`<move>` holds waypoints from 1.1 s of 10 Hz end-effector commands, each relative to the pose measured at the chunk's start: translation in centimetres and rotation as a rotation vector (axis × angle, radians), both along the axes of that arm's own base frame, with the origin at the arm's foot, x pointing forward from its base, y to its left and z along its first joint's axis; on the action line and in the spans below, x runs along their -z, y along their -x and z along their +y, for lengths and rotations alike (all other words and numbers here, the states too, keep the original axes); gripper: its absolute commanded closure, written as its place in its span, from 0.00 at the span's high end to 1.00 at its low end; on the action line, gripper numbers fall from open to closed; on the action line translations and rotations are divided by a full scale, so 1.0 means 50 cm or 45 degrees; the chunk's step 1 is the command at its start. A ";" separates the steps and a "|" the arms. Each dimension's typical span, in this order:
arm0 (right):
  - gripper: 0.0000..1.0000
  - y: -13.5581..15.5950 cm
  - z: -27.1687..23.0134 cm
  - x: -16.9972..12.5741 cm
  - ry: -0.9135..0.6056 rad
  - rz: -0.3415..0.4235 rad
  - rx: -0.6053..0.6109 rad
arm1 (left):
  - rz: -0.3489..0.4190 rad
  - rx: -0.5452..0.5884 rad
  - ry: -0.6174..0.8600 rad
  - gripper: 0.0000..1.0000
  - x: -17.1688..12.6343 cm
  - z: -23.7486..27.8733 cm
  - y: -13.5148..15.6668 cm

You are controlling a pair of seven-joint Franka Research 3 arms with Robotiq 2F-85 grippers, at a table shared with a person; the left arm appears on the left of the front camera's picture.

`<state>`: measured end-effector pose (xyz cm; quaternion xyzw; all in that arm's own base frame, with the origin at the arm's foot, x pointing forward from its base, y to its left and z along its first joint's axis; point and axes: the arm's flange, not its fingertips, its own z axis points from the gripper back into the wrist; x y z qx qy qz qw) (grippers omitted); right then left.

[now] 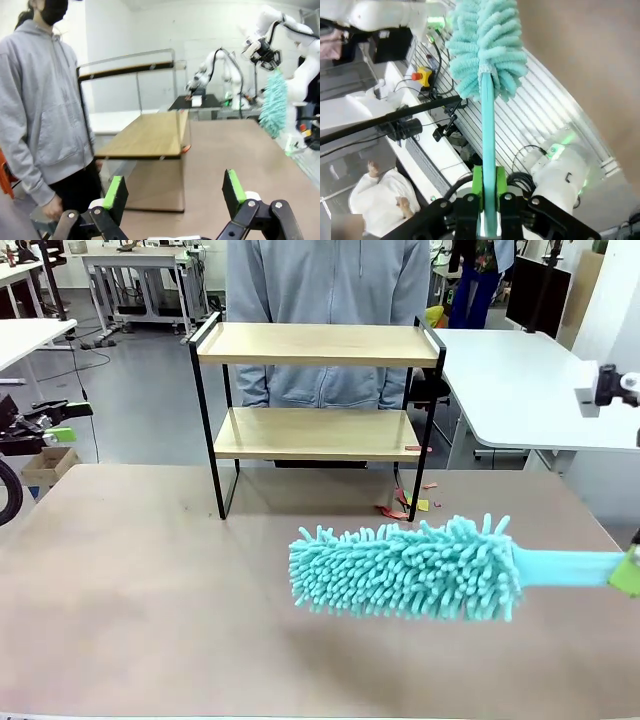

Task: Clean the shelf.
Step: Hand the Duster back to the human.

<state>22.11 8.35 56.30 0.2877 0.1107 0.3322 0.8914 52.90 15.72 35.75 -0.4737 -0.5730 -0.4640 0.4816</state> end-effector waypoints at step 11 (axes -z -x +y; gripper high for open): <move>0.13 -0.340 -0.061 -0.005 -0.068 -0.565 -0.598 | 0.195 0.054 0.049 1.00 -0.046 -0.240 0.412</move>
